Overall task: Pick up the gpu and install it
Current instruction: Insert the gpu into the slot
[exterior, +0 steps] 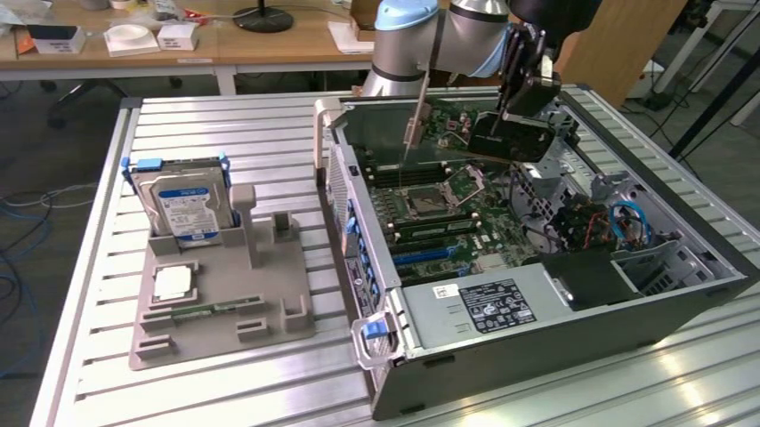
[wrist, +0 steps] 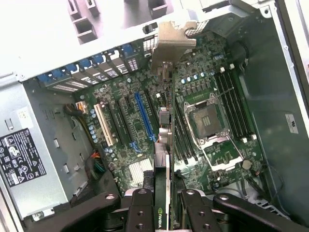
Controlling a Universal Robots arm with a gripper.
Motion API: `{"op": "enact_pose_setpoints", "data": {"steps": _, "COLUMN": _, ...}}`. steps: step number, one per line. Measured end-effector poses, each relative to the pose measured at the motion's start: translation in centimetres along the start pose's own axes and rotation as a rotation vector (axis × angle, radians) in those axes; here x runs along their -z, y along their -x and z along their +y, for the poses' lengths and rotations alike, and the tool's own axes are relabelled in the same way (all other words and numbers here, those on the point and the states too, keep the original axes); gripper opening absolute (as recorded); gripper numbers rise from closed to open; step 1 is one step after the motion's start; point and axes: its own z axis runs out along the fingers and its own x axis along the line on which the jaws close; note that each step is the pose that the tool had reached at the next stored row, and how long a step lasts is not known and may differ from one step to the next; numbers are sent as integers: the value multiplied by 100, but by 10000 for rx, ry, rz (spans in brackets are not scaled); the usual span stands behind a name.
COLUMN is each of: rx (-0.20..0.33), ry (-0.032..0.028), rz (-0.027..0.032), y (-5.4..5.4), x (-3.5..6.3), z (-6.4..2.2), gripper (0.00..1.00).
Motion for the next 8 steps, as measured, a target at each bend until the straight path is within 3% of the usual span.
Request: {"op": "enact_pose_setpoints", "data": {"steps": 8, "rx": 628, "ry": 9, "rz": 7, "y": 0, "x": 0, "z": 0, "gripper": 26}}
